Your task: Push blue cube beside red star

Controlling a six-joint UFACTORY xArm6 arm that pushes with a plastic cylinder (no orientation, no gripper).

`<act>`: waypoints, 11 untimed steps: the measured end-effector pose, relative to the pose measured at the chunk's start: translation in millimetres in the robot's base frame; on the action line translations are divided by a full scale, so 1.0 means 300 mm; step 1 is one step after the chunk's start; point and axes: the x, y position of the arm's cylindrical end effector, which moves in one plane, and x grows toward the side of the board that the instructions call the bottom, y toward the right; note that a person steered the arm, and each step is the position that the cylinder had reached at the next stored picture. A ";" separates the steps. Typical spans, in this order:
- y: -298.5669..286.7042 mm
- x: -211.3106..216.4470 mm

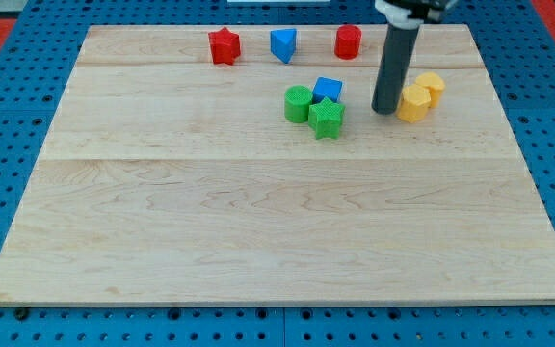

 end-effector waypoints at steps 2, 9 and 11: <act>-0.131 -0.087; -0.475 -0.235; -0.713 -0.268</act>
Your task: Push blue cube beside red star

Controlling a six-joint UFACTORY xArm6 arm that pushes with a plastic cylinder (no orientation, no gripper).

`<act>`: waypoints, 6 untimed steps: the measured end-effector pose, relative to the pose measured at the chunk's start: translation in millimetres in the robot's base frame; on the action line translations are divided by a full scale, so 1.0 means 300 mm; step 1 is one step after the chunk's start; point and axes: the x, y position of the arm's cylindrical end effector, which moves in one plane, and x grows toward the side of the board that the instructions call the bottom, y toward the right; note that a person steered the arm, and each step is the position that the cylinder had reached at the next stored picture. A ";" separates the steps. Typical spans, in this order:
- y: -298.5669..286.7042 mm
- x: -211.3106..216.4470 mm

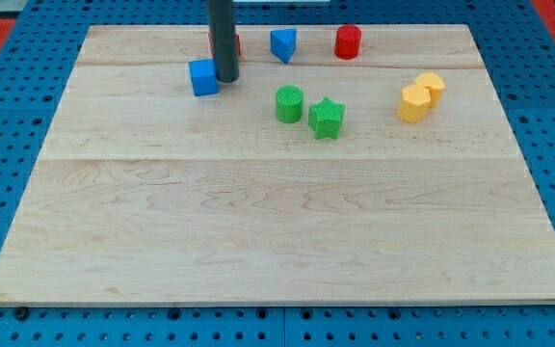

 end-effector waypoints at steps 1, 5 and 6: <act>-0.001 0.044; -0.251 0.107; -0.336 0.107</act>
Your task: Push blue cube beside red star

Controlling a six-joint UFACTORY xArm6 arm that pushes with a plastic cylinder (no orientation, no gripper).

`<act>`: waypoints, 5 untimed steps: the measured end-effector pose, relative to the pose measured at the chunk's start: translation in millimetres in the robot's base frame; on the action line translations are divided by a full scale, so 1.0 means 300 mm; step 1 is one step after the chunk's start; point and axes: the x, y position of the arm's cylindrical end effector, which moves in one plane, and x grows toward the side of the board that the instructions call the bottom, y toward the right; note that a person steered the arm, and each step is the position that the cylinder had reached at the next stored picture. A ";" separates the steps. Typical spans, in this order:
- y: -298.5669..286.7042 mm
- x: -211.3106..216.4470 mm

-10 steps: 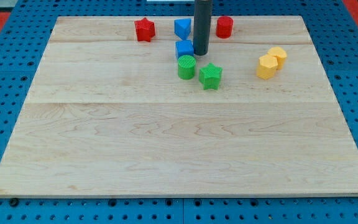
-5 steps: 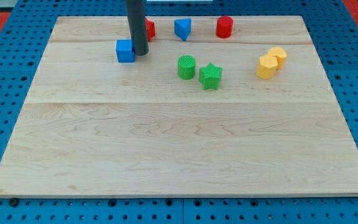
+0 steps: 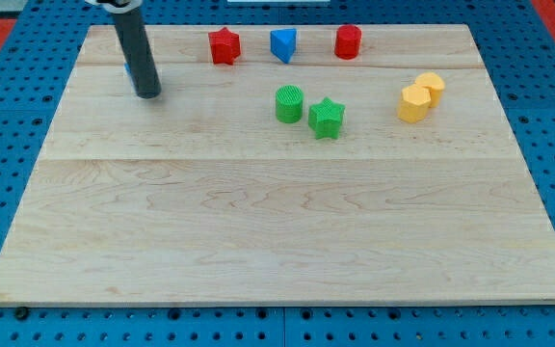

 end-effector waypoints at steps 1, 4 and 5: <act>-0.092 0.000; -0.072 -0.152; -0.027 -0.177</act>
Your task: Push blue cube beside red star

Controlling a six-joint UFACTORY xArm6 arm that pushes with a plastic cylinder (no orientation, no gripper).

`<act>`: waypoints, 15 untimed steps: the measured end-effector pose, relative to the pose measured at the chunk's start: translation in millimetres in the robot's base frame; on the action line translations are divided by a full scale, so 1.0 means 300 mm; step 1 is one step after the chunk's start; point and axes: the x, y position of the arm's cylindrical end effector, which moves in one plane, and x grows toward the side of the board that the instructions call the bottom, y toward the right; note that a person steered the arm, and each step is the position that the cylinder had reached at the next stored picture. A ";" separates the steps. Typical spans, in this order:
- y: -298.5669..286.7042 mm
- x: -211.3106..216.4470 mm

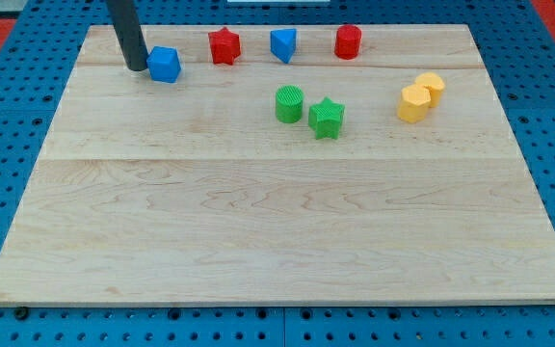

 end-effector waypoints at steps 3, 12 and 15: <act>0.102 0.088; 0.017 0.006; 0.193 -0.035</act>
